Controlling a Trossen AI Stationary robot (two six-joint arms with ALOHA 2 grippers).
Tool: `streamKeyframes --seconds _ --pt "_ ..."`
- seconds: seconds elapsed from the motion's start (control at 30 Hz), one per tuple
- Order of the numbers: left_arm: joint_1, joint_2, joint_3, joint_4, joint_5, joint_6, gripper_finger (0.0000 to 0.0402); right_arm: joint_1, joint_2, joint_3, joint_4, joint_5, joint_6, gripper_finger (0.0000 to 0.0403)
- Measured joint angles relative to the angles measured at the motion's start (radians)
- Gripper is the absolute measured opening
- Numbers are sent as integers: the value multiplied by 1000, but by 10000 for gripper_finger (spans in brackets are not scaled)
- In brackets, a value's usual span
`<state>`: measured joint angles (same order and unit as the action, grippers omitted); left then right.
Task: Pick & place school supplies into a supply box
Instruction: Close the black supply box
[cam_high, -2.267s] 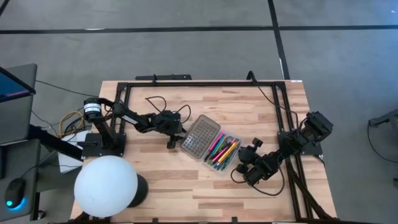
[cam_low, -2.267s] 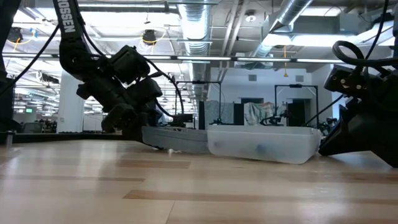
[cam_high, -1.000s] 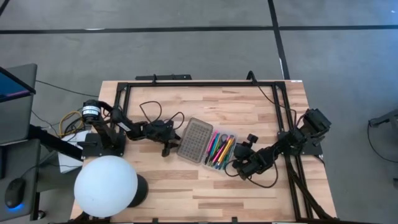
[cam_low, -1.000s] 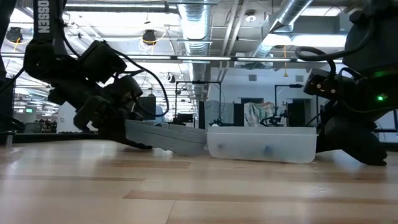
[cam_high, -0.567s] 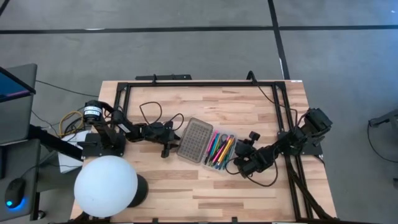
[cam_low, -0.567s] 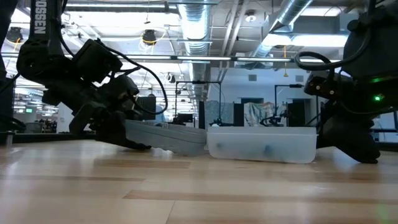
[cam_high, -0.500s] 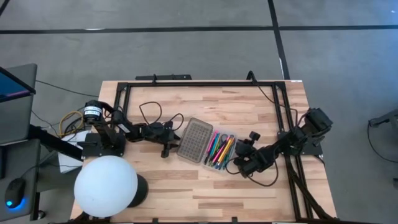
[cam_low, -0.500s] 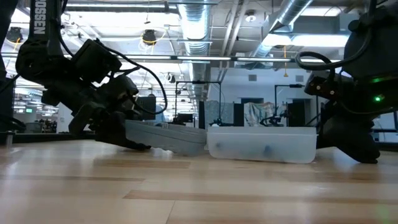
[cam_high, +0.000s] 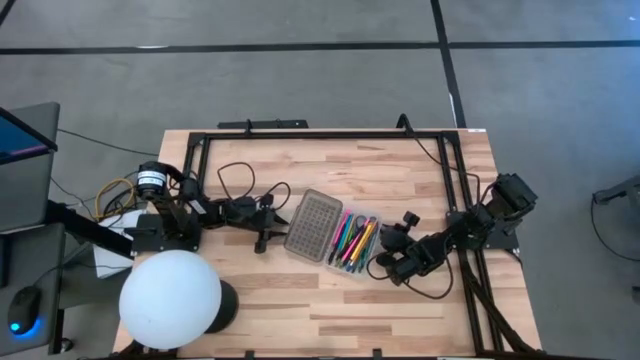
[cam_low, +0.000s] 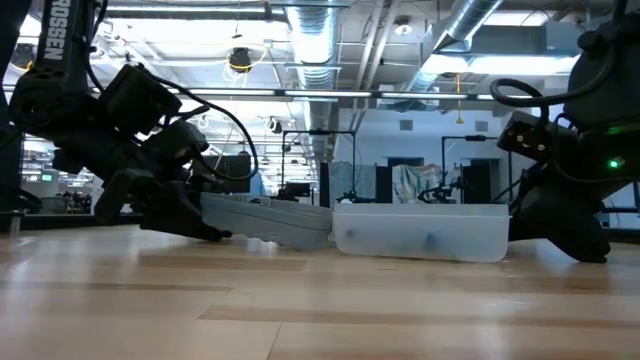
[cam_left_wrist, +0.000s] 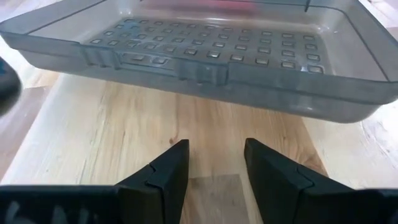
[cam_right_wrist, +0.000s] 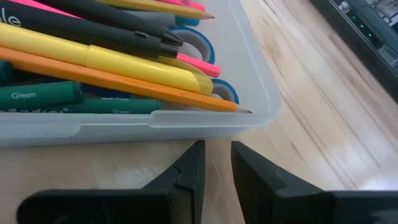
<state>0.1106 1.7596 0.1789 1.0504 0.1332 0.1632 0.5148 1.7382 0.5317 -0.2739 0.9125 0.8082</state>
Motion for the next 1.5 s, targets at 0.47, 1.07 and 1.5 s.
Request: streamKeyframes --seconds 0.47,1.07,1.5 --pt "0 0 79 -51 99 40 153 -2 0 -3 59 -16 -61 71" --pt "-1 -2 84 38 97 78 153 -7 0 -3 70 -24 -78 71" --pt "-72 -3 85 148 92 118 153 -14 0 -2 74 -18 -88 71"
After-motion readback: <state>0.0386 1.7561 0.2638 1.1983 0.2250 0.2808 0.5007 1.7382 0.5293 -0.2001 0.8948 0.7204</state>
